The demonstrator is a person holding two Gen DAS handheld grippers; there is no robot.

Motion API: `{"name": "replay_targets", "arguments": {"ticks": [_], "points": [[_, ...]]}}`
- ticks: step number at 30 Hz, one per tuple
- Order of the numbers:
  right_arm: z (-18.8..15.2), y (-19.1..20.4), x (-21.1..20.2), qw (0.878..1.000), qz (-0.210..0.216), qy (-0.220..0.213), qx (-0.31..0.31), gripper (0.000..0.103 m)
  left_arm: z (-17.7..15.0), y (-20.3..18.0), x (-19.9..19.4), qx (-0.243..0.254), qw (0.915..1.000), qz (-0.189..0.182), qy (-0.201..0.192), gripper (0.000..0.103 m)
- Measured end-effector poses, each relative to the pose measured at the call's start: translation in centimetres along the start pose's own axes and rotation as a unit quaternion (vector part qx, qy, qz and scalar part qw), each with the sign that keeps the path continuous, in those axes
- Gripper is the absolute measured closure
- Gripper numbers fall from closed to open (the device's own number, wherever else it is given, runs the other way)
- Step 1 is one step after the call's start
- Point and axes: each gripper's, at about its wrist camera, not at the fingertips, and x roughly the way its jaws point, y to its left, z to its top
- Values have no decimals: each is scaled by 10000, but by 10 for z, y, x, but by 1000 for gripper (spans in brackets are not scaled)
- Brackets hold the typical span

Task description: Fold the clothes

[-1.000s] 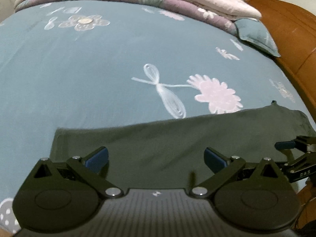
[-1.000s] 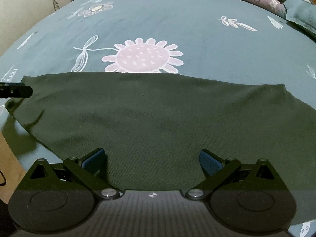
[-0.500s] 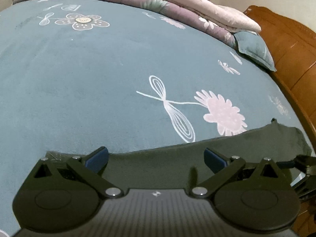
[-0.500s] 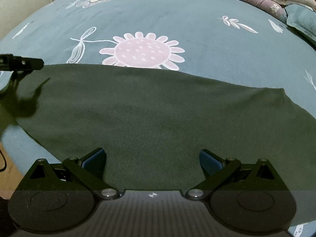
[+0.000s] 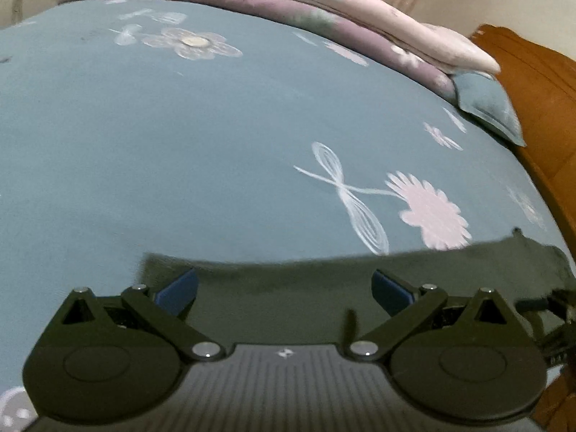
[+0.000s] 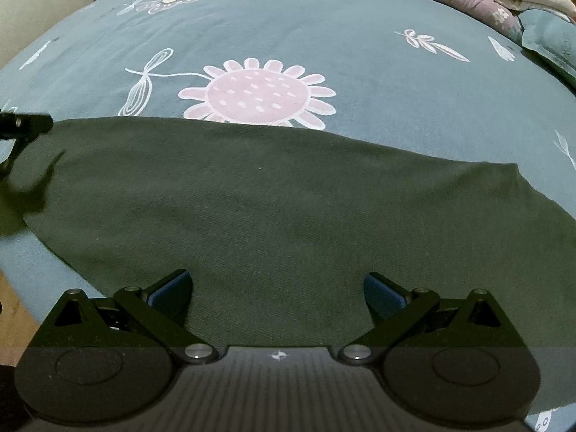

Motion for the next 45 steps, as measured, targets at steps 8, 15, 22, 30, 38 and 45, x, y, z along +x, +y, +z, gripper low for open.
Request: {"name": "replay_targets", "arguments": {"ticks": [8,15,22,30,38,45], "points": [[2,0,0,10000,6,41,-50,0,-24,-20,-23,115,9973,-617,373,1],[2,-2,2,9999,30,54,-103,0,-41,-4,-26,-277,9987,-235,371,1],[3,-2,3,9999,54,69,-149,0,-34,8,-37,-715,9967,-366,117,1],[3,-3,3,9996,109,69,-238,0,-40,13,-31,-995,9948,-129,181,1],[5,-3,4,9994,132,88,-305,0,-32,-12,-26,-777,9944,-701,172,1],[3,-3,4,9994,139,29,-320,0,-27,-40,1,-290,9955,-787,430,1]]}}
